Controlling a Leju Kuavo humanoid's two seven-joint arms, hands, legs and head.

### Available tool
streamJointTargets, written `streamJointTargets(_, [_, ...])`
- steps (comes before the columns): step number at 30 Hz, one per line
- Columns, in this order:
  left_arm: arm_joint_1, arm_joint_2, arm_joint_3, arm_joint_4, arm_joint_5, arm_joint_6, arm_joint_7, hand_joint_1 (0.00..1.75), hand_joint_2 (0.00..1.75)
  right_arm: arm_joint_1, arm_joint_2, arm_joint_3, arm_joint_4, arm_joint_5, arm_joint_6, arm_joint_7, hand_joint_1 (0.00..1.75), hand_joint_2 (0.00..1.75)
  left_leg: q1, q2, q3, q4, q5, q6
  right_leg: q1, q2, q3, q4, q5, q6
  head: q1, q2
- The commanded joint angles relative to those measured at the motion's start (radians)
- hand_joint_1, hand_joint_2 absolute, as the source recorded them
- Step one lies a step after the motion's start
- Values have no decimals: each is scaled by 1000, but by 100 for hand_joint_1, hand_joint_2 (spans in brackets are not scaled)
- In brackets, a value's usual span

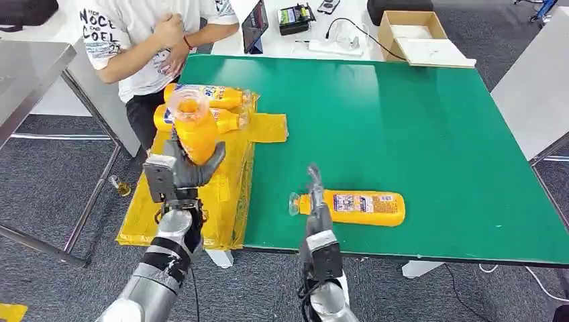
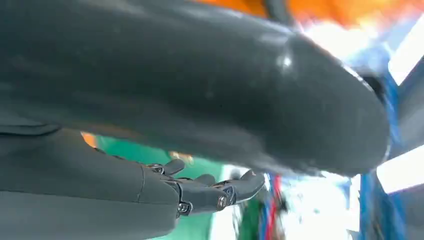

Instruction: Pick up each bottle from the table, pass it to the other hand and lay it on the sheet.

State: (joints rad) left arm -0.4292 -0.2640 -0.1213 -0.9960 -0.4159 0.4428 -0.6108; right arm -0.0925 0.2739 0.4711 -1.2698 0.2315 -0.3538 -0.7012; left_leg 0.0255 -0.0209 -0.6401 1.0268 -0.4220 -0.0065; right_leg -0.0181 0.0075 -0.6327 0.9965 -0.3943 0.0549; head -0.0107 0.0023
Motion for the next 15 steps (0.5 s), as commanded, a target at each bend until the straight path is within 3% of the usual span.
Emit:
streamJointTargets(1, [-121, 90, 56, 235, -275, 214, 44, 175, 175, 12, -56, 48, -257, 16, -94, 3, 0, 175, -1, 3, 6, -1, -1, 2, 0, 1, 5, -1, -1, -2, 0, 0])
streamJointTargets(6, [-121, 90, 56, 235, -275, 214, 44, 175, 175, 12, -56, 48, -257, 16, -94, 3, 0, 175, 0, 1, 2, -1, 0, 1, 0, 0, 2, -1, 0, -1, 0, 0])
streamJointTargets(7, [-121, 90, 56, 235, -275, 214, 44, 175, 175, 12, -56, 48, -257, 16, -94, 3, 0, 175, 0, 3, 9, -2, -2, 2, 2, 0, 8, -2, -2, -3, 0, 0])
streamJointTargets(8, [-147, 100, 36, 306, -353, 237, 88, 175, 175, 5, -67, 70, -257, 5, -100, 3, 0, 175, 0, 2, 4, -1, -1, 1, 1, 0, 3, -1, 0, -1, 0, 0])
streamJointTargets(14, [-219, 178, 126, 542, -799, 255, 274, 175, 175, -28, -73, 121, -207, -22, -169, 3, 0, 175, 0, 5, 6, -2, -1, 1, 1, 3, 5, -2, 0, -2, 0, 0])
streamJointTargets(15, [-234, 195, 94, 581, -876, 255, 324, 175, 175, -34, -71, 121, -197, -23, -173, 3, 0, 175, 0, 7, 9, -2, -2, 2, 1, 5, 7, -2, 0, -3, 0, 0])
